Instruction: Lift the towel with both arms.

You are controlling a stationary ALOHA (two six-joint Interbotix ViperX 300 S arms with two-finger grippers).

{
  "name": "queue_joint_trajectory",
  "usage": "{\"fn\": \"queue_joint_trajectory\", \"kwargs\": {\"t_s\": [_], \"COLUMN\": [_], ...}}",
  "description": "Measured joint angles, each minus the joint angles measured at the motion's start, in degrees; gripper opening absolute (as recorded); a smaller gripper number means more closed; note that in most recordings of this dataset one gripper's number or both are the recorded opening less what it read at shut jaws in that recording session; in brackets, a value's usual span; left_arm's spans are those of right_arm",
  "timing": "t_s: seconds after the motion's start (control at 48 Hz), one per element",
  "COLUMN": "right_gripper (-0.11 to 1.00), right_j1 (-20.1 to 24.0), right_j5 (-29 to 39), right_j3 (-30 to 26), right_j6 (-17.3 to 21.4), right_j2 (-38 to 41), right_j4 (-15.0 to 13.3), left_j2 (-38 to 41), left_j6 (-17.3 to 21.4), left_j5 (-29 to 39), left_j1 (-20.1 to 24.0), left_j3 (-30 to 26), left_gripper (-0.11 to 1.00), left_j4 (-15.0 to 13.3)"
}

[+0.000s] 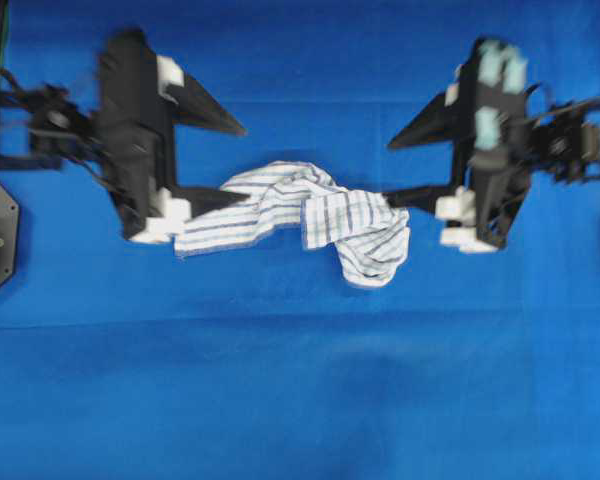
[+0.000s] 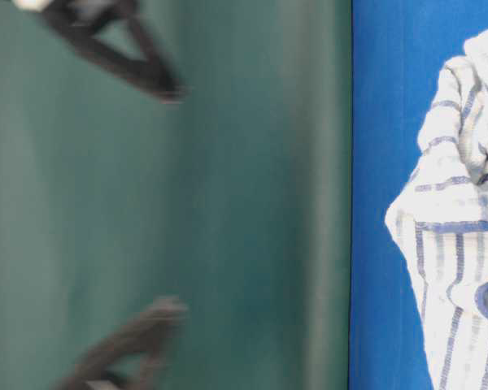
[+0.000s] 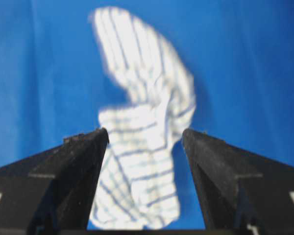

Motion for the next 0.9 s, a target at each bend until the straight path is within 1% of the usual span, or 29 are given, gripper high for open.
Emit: {"fn": "queue_joint_trajectory", "kwargs": {"t_s": [0.209, 0.334, 0.5, 0.667, 0.897], "right_gripper": [0.65, 0.65, 0.65, 0.65, 0.65], "right_j1": [0.26, 0.44, 1.14, 1.67, 2.29], "right_j5": [-5.1, -8.09, -11.07, -14.06, -17.4], "right_j3": [2.9, 3.69, 3.69, 3.78, 3.69], "right_j6": [0.7, 0.7, 0.79, 0.79, 0.79], "right_j2": [6.94, 11.78, 17.4, 22.32, 27.95], "right_j4": [0.0, 0.18, 0.88, 1.49, 2.55], "left_j2": [7.12, 12.83, 19.86, 25.22, 29.18], "left_j6": [-0.09, -0.09, -0.09, -0.53, -0.53], "left_j5": [-7.65, -11.43, -14.15, -16.17, -19.16], "left_j1": [-0.09, -0.7, -1.49, -1.76, -1.85], "left_j3": [4.22, 5.45, 5.45, 5.54, 5.89], "left_gripper": [0.91, 0.91, 0.91, 0.91, 0.91], "left_j4": [0.0, 0.0, 0.0, 0.0, 0.0]}}
